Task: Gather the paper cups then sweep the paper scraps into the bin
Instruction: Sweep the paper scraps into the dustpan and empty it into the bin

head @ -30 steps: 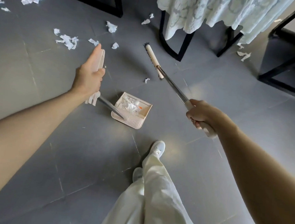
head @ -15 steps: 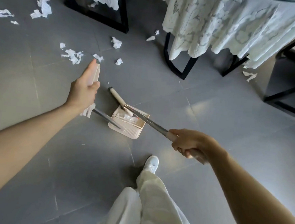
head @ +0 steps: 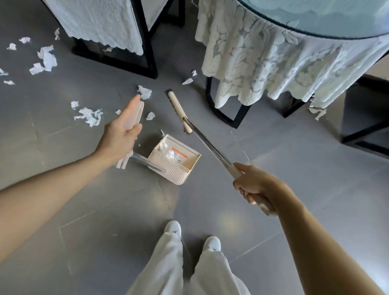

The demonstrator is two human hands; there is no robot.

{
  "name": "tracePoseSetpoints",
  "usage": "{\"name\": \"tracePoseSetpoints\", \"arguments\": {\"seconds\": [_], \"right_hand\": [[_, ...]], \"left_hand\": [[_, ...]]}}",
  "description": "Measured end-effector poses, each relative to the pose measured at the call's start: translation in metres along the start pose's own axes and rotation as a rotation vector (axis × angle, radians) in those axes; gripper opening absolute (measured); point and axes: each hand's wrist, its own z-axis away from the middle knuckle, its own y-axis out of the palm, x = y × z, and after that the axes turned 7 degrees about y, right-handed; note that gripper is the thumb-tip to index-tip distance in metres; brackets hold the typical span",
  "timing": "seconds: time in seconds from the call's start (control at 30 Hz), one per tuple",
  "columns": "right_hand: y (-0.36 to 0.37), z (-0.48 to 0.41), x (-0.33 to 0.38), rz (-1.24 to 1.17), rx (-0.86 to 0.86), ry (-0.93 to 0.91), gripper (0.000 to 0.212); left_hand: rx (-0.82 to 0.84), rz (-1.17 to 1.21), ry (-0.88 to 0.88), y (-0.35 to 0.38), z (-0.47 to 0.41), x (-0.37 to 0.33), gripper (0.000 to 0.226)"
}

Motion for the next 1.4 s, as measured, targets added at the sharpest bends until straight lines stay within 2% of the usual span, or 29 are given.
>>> {"name": "tracePoseSetpoints", "arguments": {"seconds": [0.23,0.53,0.67,0.83,1.0,1.13,1.3,1.4], "right_hand": [[-0.040,0.005,-0.064,-0.142,-0.041,0.133,0.039],[-0.147,0.038,-0.203,0.067,-0.194,0.244,0.033],[-0.221,0.040,-0.269,-0.027,-0.180,0.273,0.034],[-0.299,0.027,-0.324,-0.198,-0.225,0.272,0.026],[-0.390,-0.008,-0.338,-0.308,-0.304,0.249,0.026],[-0.467,-0.044,-0.327,-0.290,-0.356,0.235,0.022],[-0.558,-0.092,-0.318,-0.334,-0.290,0.215,0.027],[-0.603,-0.118,-0.317,-0.395,-0.257,0.191,0.023]], "left_hand": [[0.190,-0.037,0.147,0.065,-0.034,-0.050,0.073],[0.267,-0.002,0.202,0.225,-0.028,-0.143,0.071],[0.287,0.022,0.194,0.313,-0.026,-0.198,0.072],[0.304,0.032,0.292,0.403,-0.035,-0.255,0.068],[0.279,0.027,0.343,0.476,-0.073,-0.301,0.066],[0.270,0.134,0.265,0.529,-0.113,-0.332,0.069],[0.311,0.168,0.247,0.580,-0.174,-0.374,0.070],[0.358,0.155,0.275,0.606,-0.205,-0.397,0.071]]}}
